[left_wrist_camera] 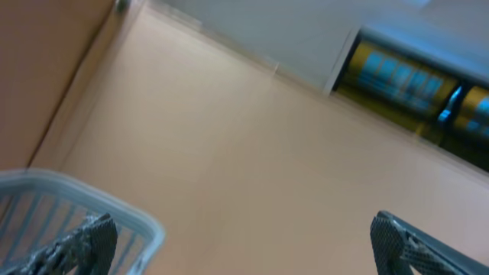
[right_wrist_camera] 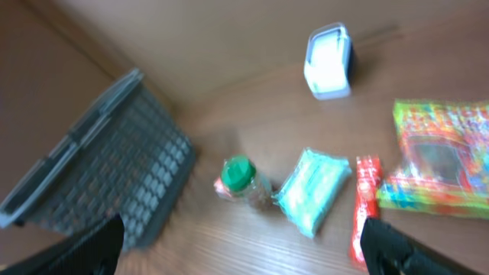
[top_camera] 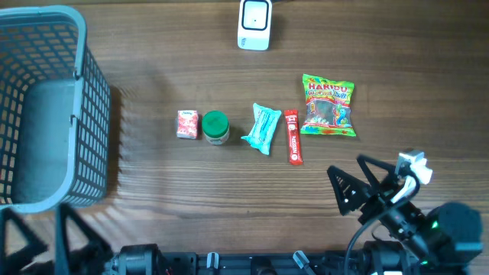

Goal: Scan the item barcode
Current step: 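Reach right gripper to Haribo Worms bag and grasp it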

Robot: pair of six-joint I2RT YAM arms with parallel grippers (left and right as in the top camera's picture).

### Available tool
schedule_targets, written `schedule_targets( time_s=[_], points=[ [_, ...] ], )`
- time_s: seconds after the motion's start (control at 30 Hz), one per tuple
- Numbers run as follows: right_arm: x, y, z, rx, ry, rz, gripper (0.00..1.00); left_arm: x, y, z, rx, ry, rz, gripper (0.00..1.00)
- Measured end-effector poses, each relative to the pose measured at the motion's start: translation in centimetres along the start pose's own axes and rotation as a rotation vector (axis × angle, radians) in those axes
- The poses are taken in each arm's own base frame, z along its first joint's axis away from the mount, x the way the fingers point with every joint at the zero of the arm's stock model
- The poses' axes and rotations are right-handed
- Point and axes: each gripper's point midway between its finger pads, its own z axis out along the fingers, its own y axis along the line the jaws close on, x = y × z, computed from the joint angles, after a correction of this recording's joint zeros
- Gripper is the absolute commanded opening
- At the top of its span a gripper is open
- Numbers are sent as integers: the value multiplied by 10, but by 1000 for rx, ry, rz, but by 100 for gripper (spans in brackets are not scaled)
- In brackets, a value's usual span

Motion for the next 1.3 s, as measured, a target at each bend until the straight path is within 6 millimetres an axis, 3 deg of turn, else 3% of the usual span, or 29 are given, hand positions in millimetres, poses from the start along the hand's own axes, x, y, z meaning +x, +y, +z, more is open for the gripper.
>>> schedule_targets(
  time_s=[0.17, 0.37, 0.43, 0.5, 0.57, 0.63, 0.67, 0.77, 0.93, 1.07, 1.3],
  points=[
    [-12, -1, 2, 80, 116, 45, 100, 67, 17, 21, -7, 151, 22, 100],
    [-19, -19, 24, 124, 165, 89, 99, 154, 34, 35, 34, 329, 39, 100],
    [-23, -28, 34, 148, 178, 101, 100, 188, 45, 34, 33, 405, 37, 100],
    [-21, -41, 42, 194, 203, 124, 100, 208, 51, 32, 29, 454, 37, 100],
    [-17, -63, 53, 275, 241, 163, 93, 225, 56, 29, 31, 495, 34, 100],
    [-10, -89, 66, 364, 299, 210, 89, 235, 59, 27, 33, 521, 32, 100],
    [-2, -112, 83, 440, 371, 253, 89, 239, 60, 26, 34, 531, 31, 100],
    [13, -134, 107, 541, 495, 261, 94, 251, 65, 23, 26, 562, 30, 100],
    [14, -146, 170, 706, 623, 109, 96, 267, 73, 16, 5, 614, 30, 100],
    [12, -153, 204, 794, 632, 11, 96, 272, 75, 14, -2, 633, 30, 100],
    [22, -191, 227, 904, 637, -24, 96, 289, 84, 6, -27, 684, 31, 100]
  ],
)
